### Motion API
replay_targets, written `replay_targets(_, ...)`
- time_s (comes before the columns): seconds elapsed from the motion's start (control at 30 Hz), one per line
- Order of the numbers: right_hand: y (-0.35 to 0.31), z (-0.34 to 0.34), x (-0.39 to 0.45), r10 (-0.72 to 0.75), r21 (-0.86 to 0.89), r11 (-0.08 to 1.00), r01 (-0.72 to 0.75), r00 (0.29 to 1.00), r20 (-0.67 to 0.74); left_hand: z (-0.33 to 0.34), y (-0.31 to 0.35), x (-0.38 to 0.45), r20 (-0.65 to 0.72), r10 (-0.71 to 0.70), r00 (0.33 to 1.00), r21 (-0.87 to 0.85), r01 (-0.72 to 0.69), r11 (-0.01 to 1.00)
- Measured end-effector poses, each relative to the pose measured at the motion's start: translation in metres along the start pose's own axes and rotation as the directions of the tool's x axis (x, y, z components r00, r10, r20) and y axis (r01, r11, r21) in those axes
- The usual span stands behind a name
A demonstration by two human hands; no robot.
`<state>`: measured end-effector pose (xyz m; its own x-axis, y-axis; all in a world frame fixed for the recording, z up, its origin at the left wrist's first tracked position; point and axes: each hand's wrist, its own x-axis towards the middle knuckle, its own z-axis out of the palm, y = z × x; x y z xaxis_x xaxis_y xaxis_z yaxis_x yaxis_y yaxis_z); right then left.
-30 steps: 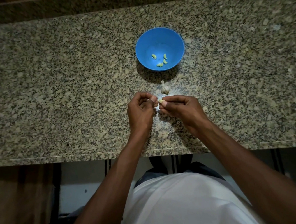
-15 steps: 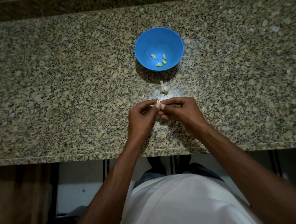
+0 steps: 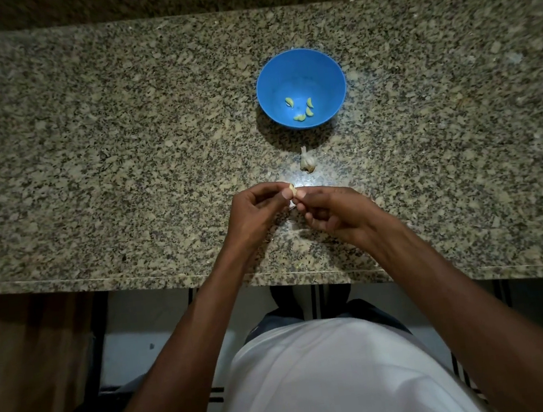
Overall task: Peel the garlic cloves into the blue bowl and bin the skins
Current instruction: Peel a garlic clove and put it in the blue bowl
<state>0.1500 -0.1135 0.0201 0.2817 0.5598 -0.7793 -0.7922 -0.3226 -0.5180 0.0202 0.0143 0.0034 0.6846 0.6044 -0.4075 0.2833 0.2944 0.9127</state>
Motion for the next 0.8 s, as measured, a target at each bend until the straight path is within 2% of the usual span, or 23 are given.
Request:
replay_targets(0.1,-0.002,0.003,-0.002,0.092,0.126,0.988,-0.093,0.996,0.020,0.002,-0.001,-0.001,-0.023,-0.009,1.000,-0.032,0.008,0.999)
replay_targets(0.23,0.000,0.006,-0.002,0.069,0.197,0.978,-0.074,0.997,0.030,0.010,-0.002,-0.004,-0.103,-0.035,0.994,-0.113,0.023,0.993)
replay_targets(0.33,0.002,0.005,-0.001,0.025,0.153,0.988,-0.028,0.999,0.028,0.013,-0.003,-0.006,-0.124,-0.035,0.992,-0.119,0.020,0.993)
replay_targets(0.43,0.001,0.003,-0.003,-0.019,0.067,0.998,0.017,1.000,0.020,0.012,-0.002,-0.008,-0.083,-0.038,0.996,-0.116,0.028,0.993)
replay_targets(0.63,-0.003,-0.003,-0.008,-0.148,-0.051,0.987,0.149,0.988,0.039,0.008,0.004,-0.008,0.010,0.096,0.995,0.046,-0.097,0.994)
replay_targets(0.8,-0.006,-0.009,-0.010,-0.192,-0.052,0.980,0.195,0.980,0.053,0.006,0.010,-0.010,0.078,0.132,0.988,0.066,-0.137,0.988)
